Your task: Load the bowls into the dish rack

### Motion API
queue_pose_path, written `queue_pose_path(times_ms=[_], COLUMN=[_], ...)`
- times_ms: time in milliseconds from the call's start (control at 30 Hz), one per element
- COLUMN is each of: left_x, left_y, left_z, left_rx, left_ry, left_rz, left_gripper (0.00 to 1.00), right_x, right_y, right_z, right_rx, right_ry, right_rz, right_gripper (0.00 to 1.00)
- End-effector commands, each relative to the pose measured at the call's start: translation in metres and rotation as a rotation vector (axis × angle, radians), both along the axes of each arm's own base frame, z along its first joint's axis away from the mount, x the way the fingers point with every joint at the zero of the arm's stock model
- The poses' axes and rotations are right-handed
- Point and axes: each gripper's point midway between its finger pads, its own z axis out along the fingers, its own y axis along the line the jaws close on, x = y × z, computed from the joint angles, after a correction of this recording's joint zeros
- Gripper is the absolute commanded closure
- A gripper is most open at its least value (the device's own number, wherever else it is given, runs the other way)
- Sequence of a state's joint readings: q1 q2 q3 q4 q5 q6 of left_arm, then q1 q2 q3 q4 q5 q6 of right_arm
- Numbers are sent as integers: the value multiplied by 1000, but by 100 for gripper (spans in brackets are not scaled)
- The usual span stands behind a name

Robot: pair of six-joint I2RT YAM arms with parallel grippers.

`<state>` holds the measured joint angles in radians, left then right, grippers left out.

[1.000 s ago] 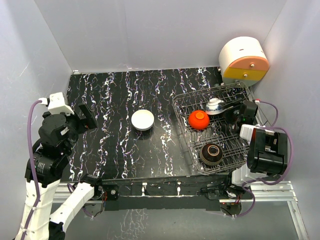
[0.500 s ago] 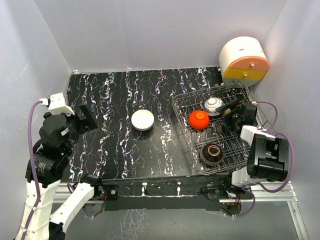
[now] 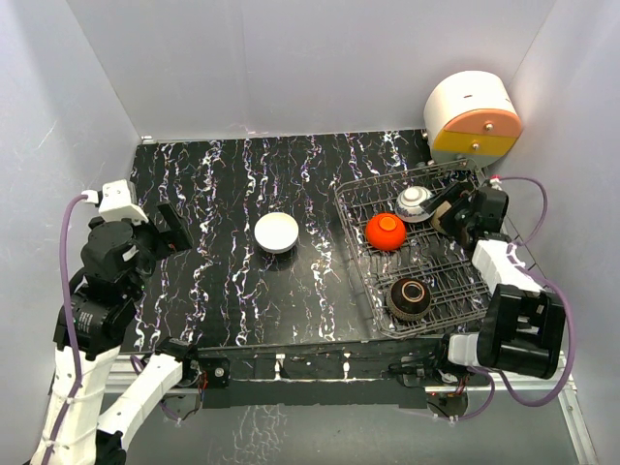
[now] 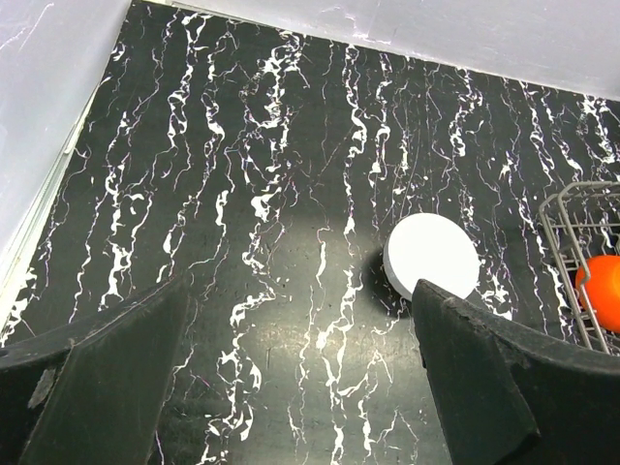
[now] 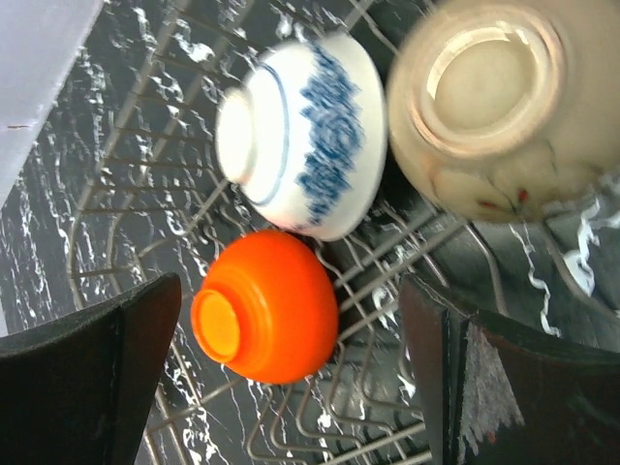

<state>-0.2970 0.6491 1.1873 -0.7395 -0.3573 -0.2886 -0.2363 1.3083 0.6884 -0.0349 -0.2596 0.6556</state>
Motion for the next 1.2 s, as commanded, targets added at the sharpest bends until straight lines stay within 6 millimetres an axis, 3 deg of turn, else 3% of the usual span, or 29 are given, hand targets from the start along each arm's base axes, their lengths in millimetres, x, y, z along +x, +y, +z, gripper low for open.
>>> queue_pose_path(times_ms=[0, 133, 300, 433, 767, 967, 1167], left_x=[3, 3, 6, 10, 9, 10, 11], left_y=[-3, -2, -3, -4, 2, 2, 2], left_z=[0, -1, -7, -9, -14, -13, -14], left_rx=[-4, -3, -3, 8, 32, 31, 33], left_ry=[-8, -7, 6, 21, 40, 41, 43], left_rz=[-8, -4, -4, -4, 22, 24, 23], left_gripper=[3, 3, 3, 3, 3, 3, 3], right_x=[31, 53, 74, 88, 100, 97, 84], right_y=[1, -7, 14, 32, 48, 54, 41], right_z=[53, 54, 45, 27, -9, -11, 24], right_rx=[-86, -165, -265, -322, -303, -280, -332], right_ry=[-130, -66, -21, 31, 50, 26, -6], right_rz=[106, 144, 218, 263, 309, 325, 256], right_gripper=[1, 1, 1, 1, 1, 1, 1])
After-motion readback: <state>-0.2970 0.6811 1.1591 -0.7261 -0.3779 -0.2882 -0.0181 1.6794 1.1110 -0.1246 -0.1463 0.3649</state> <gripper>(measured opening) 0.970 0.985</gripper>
